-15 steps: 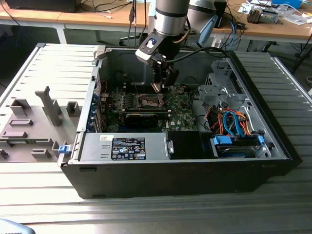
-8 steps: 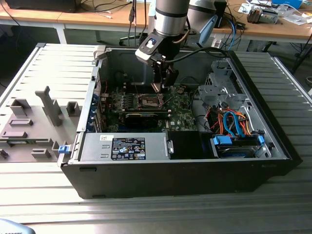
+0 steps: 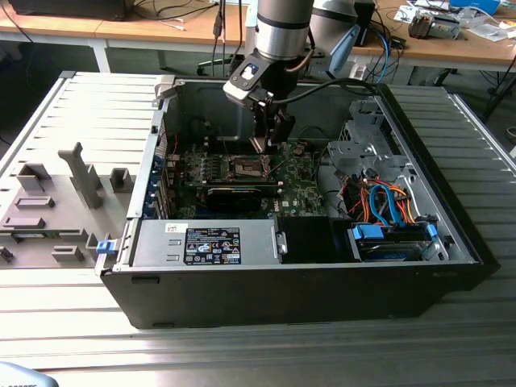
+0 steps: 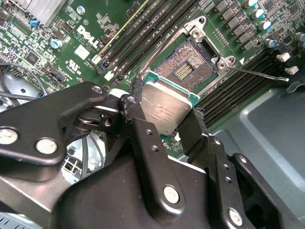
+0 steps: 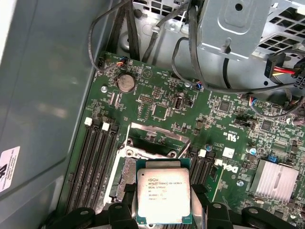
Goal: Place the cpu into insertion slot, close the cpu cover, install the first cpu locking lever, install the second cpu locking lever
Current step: 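Place the cpu into insertion slot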
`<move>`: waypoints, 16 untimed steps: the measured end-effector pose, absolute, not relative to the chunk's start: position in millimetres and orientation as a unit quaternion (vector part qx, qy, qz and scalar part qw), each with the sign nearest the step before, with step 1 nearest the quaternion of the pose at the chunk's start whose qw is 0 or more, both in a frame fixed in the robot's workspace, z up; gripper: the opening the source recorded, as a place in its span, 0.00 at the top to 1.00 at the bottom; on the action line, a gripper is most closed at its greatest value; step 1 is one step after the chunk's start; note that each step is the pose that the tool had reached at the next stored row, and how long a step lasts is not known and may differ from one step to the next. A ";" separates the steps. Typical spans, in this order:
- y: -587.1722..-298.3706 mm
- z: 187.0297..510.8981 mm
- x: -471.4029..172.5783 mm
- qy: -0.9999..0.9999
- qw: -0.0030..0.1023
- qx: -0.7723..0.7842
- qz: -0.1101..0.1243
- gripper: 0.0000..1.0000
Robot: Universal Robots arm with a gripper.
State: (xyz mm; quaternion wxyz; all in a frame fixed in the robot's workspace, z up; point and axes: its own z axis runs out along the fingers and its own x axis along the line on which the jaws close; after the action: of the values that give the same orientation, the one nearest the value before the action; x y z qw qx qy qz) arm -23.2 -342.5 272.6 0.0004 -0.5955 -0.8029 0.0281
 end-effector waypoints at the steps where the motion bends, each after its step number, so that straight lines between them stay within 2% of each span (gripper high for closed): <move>1: -342.5 272.6 -23.2 -0.803 0.000 -0.596 0.028 0.45; 16: -342.5 272.0 -23.2 -0.797 0.001 -0.603 0.028 0.45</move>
State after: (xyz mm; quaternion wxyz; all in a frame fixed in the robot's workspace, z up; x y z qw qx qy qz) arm -23.2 -342.5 272.0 0.0007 -0.6033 -0.7970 0.0281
